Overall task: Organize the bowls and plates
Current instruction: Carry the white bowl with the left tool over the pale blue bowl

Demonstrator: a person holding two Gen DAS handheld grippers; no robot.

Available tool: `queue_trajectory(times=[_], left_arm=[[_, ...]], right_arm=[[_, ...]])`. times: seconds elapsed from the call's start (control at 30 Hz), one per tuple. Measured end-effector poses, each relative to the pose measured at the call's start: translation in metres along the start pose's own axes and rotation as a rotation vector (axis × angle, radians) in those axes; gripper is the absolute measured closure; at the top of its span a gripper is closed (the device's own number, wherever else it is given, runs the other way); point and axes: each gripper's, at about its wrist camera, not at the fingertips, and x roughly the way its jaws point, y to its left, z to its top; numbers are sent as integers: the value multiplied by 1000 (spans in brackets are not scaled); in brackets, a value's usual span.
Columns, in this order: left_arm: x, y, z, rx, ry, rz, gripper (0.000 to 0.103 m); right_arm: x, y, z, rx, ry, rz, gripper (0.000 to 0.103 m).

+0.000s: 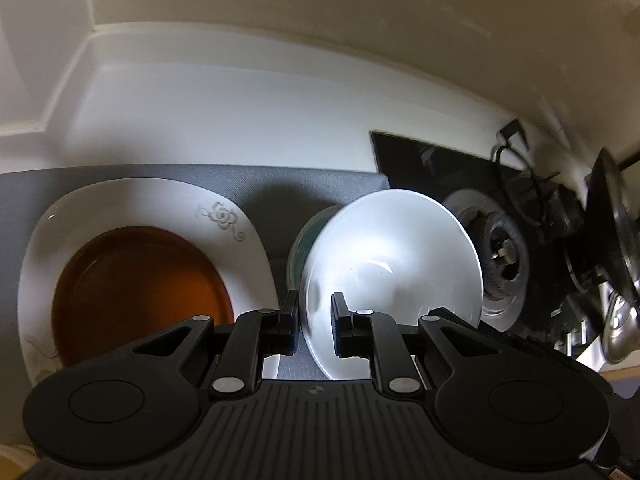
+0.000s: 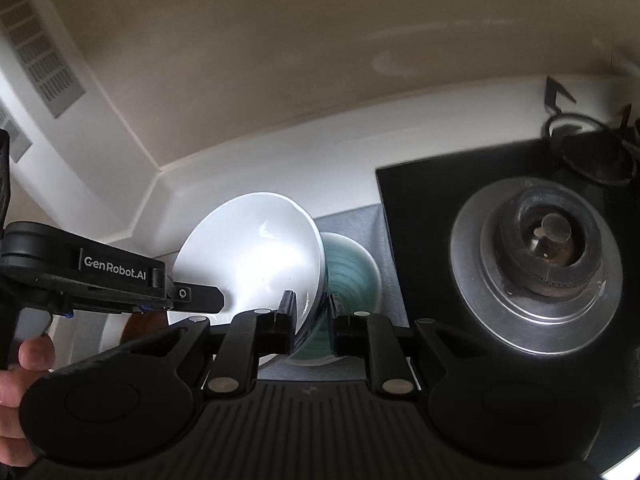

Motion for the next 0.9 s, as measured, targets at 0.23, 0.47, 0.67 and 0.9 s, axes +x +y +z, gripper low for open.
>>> queue_trajectory(times=[0.23,0.47,0.67,0.9], left_arm=[[24,-16,8,65,14,67,87],[37,-21,6,66,22,107,87],[39,-30,7,122,1,156,87],[48,-41,1,225,-34,242,87]], right_arm=[[21,-14,1,14,43,7,86],[33,-16,-2,-5,56,5,86],[40,-6,-7,-82,62,-26,85],[45,13,-12,-298,57,-120,79]])
